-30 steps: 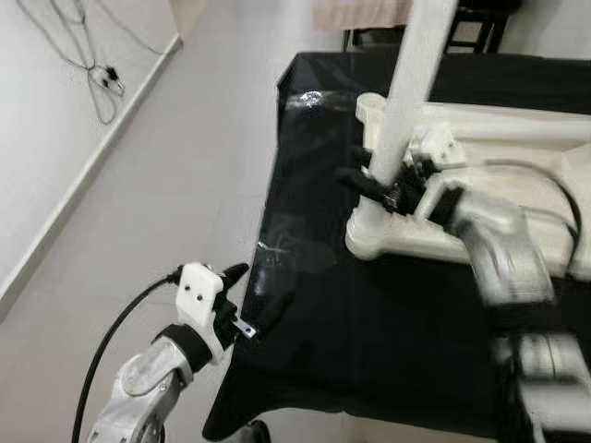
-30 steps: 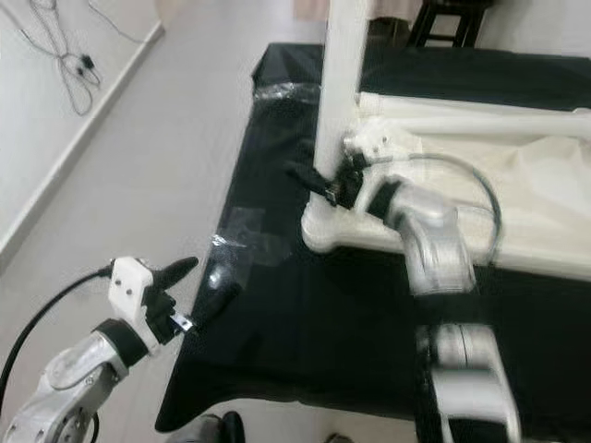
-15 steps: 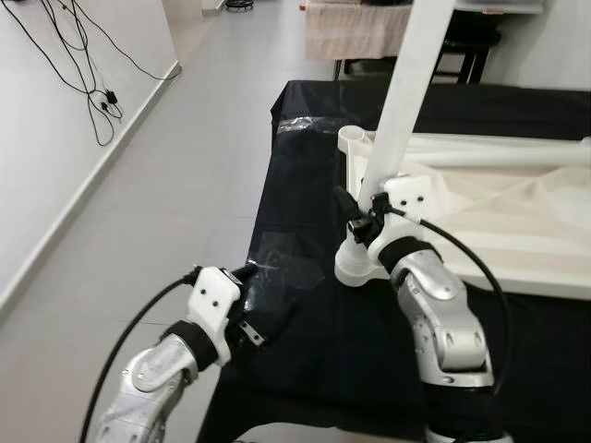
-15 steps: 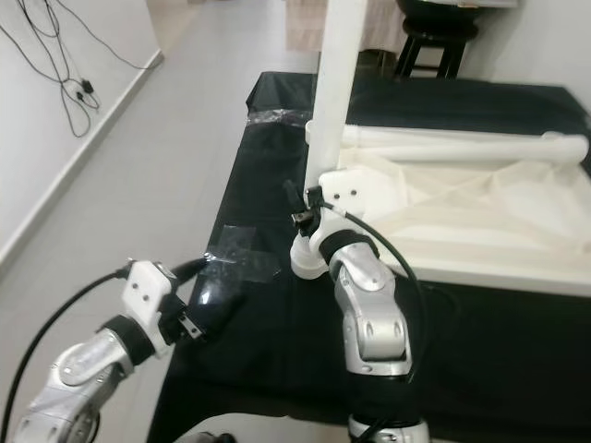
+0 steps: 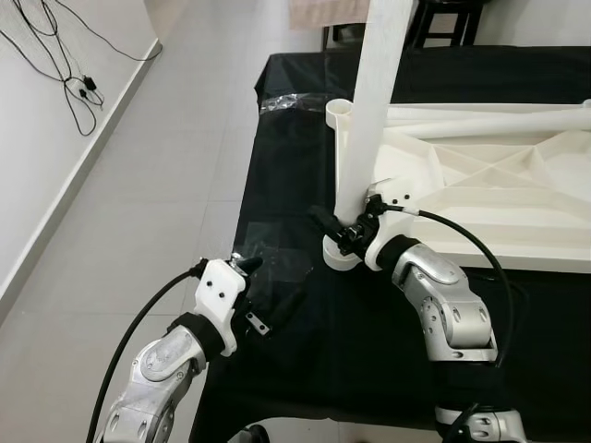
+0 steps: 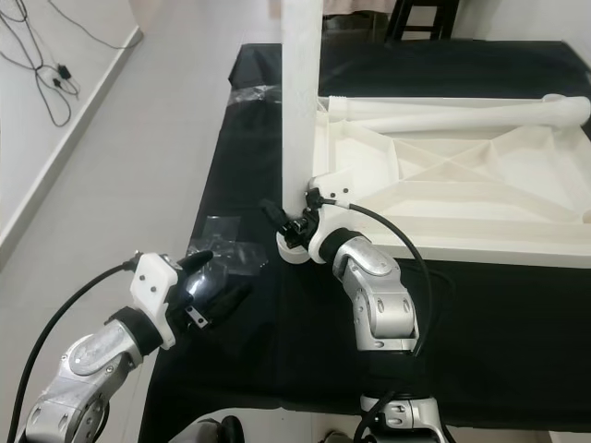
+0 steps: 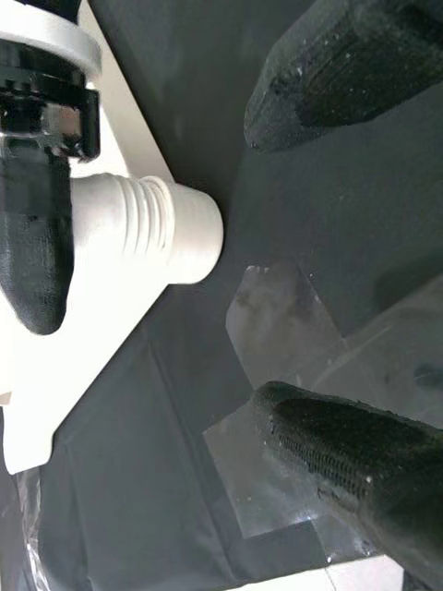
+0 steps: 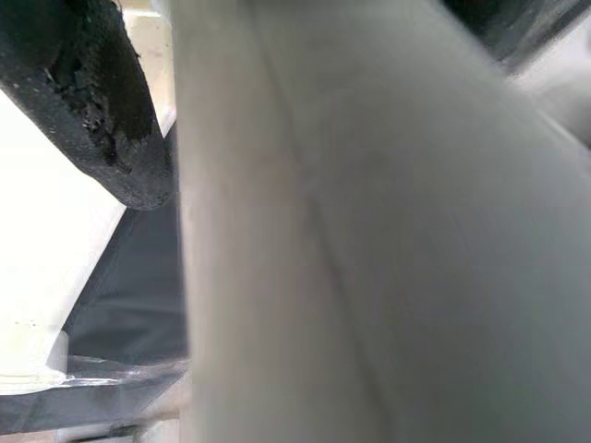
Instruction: Building children table
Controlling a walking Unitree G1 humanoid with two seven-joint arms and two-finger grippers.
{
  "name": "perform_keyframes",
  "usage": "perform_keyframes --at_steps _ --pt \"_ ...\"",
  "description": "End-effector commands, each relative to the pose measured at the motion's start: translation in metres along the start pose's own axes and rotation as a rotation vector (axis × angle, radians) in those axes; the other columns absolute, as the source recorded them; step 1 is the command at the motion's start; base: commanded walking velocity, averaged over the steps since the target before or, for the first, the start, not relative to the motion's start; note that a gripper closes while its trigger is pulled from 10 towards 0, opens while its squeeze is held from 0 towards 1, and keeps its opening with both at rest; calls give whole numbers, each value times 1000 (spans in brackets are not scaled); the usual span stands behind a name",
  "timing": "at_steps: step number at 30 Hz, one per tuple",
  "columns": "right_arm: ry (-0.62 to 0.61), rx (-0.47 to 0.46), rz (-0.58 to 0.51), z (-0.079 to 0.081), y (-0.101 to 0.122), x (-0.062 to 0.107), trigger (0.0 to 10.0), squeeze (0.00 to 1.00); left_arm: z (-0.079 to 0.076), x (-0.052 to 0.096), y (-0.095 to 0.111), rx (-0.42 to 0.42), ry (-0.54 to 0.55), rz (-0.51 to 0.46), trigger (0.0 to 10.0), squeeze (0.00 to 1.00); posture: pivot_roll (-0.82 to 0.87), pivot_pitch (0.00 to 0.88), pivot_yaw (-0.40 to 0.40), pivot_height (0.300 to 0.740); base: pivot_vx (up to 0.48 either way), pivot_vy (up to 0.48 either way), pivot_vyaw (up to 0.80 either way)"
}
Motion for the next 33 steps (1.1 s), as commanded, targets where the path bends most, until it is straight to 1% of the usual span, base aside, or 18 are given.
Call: perform_keyframes --at_steps 1,2,4,5,6,7,16,22,23,24,25,26,27,28,29,30,31,33 --pt "288 61 -62 -11 27 0 10000 0 0 0 -9 4 10 37 10000 0 93 160 29 740 0 0 0" --pt "385 72 -54 -13 33 0 10000 0 0 0 -10 2 8 39 10000 0 93 159 28 740 0 0 0" --pt "385 72 -54 -13 33 0 10000 0 0 0 -10 2 8 39 10000 0 93 159 28 740 0 0 0" --pt "427 67 -44 -16 35 -2 0 0 -1 -1 -10 1 7 40 10000 0 95 158 24 740 0 0 0" --pt "436 58 -41 -17 36 -3 0 0 -1 -1 -10 1 7 39 10000 0 95 158 24 740 0 0 0" --pt "439 53 -26 -20 36 -6 0 0 -2 -1 -10 1 9 35 0 0 102 158 16 740 0 0 0" --pt "485 54 -8 -36 41 -6 0 0 -4 -2 -10 3 14 26 0 0 102 163 8 740 0 0 0" --pt "372 106 50 -48 21 0 0 0 -4 -2 -10 10 15 23 0 0 89 170 0 740 0 0 0" --pt "264 112 91 -50 7 0 0 0 -4 -2 -10 10 15 23 10000 0 82 172 -4 740 0 0 0" --pt "264 112 91 -50 7 0 0 0 -4 -2 -10 10 15 23 10000 0 82 172 -4 740 0 0 0" --pt "189 117 118 -51 -2 1 0 0 -3 -2 -10 11 16 23 10000 0 80 173 -5 740 0 0 0" --pt "22 116 177 -49 -20 0 0 0 -2 -1 -10 11 18 22 10000 0 80 178 -6 740 0 0 0" --pt "-333 -4 168 -42 -40 5 0 0 -1 -1 -9 6 22 22 10000 0 78 180 1 740 0 0 0" --pt "-333 -4 168 -42 -40 5 0 0 -1 -1 -9 6 22 22 10000 0 78 180 1 740 0 0 0" --pt "-519 -107 221 -28 -61 21 0 0 0 0 -9 1 25 21 10000 0 78 180 1 740 0 0 0" --pt "-575 -106 249 -6 -73 32 0 0 2 0 -9 -2 29 21 10000 0 77 183 17 740 0 0 0" --pt "-529 -76 241 4 -73 30 0 0 4 -1 -9 -7 35 19 10000 0 34 168 35 740 0 0 0" --pt "-529 -76 241 4 -73 30 0 0 4 -1 -9 -7 35 19 10000 0 34 168 35 740 0 0 0"
Point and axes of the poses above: a point about 5 cm out from each wrist's last joint towards the gripper, its own x axis pointing back from the gripper into the wrist, its own y axis along the axis of the wrist's last joint, z = x × y, the point moved 2 cm from there along -x, pointing out of the wrist towards the gripper, and after that the axes turned 3 degrees about x, right-handed, at the moved point
